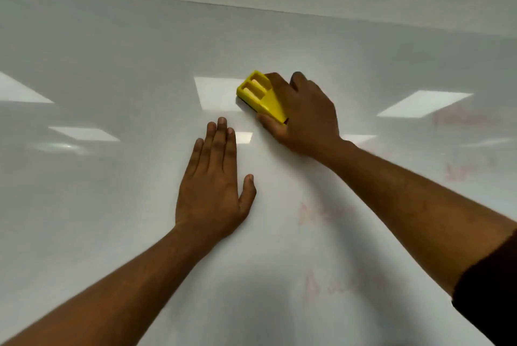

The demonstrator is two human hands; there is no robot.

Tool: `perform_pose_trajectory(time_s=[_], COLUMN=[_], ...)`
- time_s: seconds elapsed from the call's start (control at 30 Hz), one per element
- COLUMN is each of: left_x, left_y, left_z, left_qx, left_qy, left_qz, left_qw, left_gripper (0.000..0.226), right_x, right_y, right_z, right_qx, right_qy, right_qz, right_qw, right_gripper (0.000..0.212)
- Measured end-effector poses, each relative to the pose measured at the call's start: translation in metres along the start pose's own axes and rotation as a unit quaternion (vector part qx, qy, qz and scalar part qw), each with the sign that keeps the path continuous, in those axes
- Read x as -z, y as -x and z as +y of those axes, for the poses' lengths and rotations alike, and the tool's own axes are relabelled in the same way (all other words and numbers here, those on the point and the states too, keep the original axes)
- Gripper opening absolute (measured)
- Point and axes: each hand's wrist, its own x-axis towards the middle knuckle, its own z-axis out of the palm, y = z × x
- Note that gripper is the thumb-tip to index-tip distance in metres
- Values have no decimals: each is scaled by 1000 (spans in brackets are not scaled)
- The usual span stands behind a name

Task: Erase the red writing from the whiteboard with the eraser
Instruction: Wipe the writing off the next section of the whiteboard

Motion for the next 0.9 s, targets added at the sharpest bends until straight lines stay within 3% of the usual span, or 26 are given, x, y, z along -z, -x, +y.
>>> perform_pose_trajectory(time_s=[0.03,0.1,0.23,0.3,0.33,0.4,0.5,0.57,0.67,0.7,0.83,0.9], left_x=[-1,-2,-1,1,1,0,-4,-7,-11,-13,-16,-15], left_y=[1,4,7,8,11,19,36,42,46,47,49,49], left_z=[-1,-3,0,4,6,14,26,29,32,33,36,36], left_qx=[-2,-9,6,21,26,18,-1,6,17,22,35,36], left_qy=[-2,-8,-23,-32,-35,-46,-58,-61,-56,-52,-42,-42], left_qz=[4,1,-30,-48,-57,-71,-74,-63,-46,-40,-30,-30], left_qw=[1000,1000,999,998,997,996,996,996,997,998,998,998], left_gripper=[83,82,81,82,84,91,93,91,90,89,88,88], right_x=[2,9,29,34,33,31,39,45,50,48,44,49], right_y=[2,3,18,32,41,57,65,65,75,84,132,136], right_z=[7,37,118,127,123,113,126,152,162,154,137,153], right_qx=[19,-26,-256,-310,-281,-142,-14,-76,-279,-291,-93,-80], right_qy=[-2,2,3,16,27,28,31,35,-10,-10,21,30], right_qz=[-2,18,49,56,51,20,-38,-28,23,31,-16,-31], right_qw=[1000,999,966,949,958,989,999,996,960,956,995,996], right_gripper=[74,73,72,73,72,71,73,71,71,71,71,70])
